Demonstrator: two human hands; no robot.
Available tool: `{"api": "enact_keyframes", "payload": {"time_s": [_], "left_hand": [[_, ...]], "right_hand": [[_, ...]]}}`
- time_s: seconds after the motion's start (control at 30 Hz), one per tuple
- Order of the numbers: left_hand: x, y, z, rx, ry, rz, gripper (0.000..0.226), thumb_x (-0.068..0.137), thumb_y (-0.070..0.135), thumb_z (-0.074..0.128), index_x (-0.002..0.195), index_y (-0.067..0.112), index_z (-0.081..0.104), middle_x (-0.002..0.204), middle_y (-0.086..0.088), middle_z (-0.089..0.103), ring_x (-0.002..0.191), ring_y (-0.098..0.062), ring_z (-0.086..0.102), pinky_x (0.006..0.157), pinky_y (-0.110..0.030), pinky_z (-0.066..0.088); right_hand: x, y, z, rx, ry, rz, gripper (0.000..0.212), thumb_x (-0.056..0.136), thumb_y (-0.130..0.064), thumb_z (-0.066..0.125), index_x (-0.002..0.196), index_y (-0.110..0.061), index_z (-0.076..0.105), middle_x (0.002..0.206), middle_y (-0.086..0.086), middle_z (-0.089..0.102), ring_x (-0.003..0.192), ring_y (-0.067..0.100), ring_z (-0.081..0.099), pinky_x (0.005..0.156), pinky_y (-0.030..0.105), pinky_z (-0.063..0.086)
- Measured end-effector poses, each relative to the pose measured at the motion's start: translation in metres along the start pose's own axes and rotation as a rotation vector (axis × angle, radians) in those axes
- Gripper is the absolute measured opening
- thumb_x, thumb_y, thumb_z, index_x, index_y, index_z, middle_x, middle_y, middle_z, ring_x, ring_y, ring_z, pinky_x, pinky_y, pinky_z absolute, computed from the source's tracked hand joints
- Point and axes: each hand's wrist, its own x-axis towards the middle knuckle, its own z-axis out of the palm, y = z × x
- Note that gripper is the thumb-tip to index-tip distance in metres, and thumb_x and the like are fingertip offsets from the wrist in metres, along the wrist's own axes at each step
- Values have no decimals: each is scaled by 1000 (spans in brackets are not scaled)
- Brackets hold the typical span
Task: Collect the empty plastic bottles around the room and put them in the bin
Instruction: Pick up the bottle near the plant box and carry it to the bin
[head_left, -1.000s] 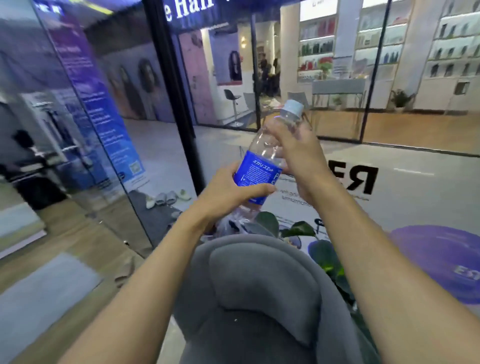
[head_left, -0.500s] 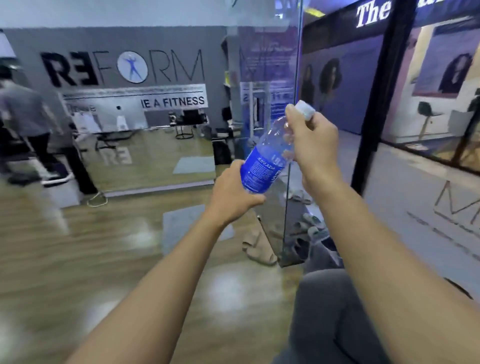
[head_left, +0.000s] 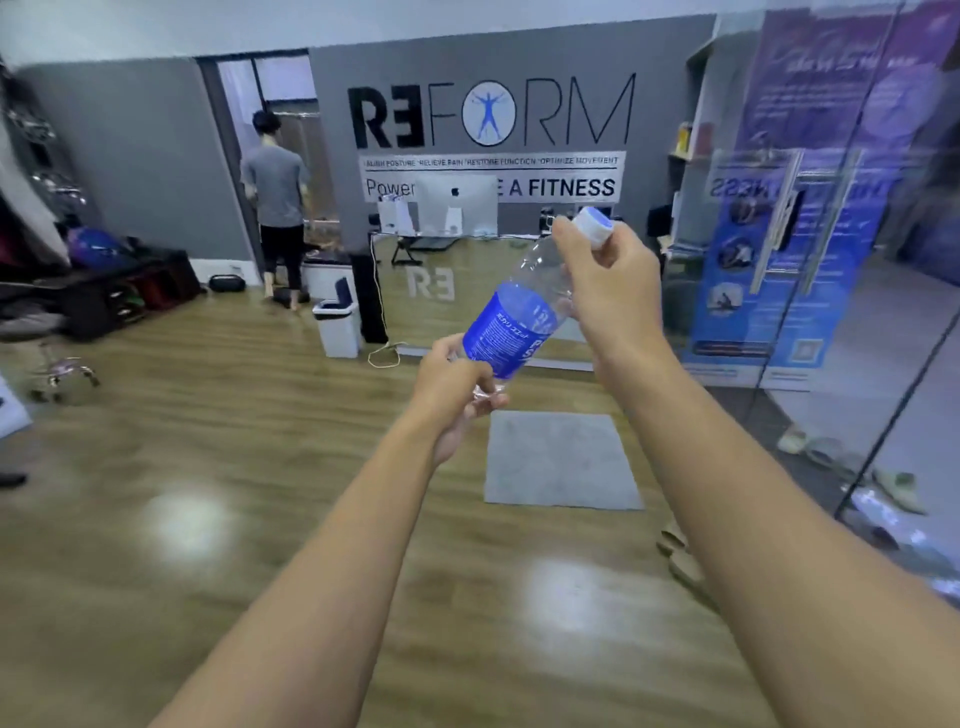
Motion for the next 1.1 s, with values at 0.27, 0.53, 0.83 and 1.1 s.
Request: {"api": "enact_keyframes", "payload": {"time_s": [0.27,0.53,0.83,1.1], "left_hand": [[122,26,-97,-56,157,-13,59,77,-10,32,132,3,50,114,-13,63,83,-22,65,93,-52,54],[264,51,-169,-84,321,26,31,81,4,41,104,11,60,108,-13,63,95,-28,64,81,-45,57],[433,83,-276,-140,472,48,25,95,14,33,95,11,58,90,-12,67,81,-28,63,87,-48,54],[603,102,-403,-126,487,27,21,99,27,42,90,20,60,80,-3,71,75,-24,66,83,-46,56]], "right_hand": [[76,61,149,-25,-124,7,19,88,-44,65,85,-25,62,77,-11,61,73,8,57,84,53,56],[180,137,281,62,-240,29,21,88,-46,65,83,-26,61,75,-15,61,74,7,58,87,50,56],[284,217,463,146,-360,35,25,80,-49,67,83,-24,64,83,-8,71,82,18,68,87,49,56],[363,295,633,31,-386,8,27,83,-49,66,87,-22,65,90,-5,75,87,17,70,84,50,56]]}}
